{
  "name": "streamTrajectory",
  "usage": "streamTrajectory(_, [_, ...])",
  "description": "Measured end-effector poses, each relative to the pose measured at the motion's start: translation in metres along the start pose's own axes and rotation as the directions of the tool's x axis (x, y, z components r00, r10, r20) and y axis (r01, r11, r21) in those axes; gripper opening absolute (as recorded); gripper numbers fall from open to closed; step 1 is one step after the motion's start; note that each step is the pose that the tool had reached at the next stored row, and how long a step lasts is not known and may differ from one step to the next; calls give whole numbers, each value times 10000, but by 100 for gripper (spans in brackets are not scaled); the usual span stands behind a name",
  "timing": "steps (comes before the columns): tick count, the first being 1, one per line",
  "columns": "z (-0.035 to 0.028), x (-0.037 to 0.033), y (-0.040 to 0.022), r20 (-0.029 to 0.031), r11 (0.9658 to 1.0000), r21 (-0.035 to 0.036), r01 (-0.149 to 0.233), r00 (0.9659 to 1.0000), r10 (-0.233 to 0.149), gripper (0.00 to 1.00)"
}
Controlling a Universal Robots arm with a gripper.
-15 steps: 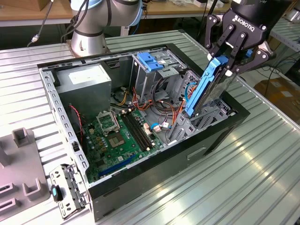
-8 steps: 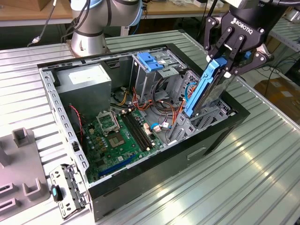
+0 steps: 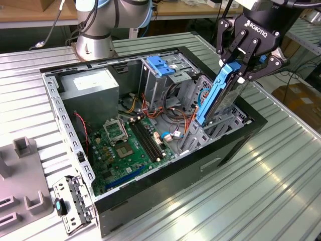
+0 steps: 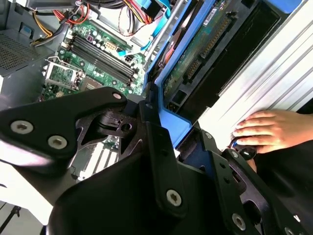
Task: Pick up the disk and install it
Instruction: 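Insert the disk into the insertion slot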
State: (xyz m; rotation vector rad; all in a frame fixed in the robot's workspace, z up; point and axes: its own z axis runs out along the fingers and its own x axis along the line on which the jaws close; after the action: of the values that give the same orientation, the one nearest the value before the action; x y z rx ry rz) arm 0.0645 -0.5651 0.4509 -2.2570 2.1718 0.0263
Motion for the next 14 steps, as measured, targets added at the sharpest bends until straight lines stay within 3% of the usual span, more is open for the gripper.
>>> streamTrajectory(6, [15,0,-7,0,9997,4,-243,9997,243,37])
streamTrajectory(14, [66,1,-8,30,9997,5,-246,9997,246,37])
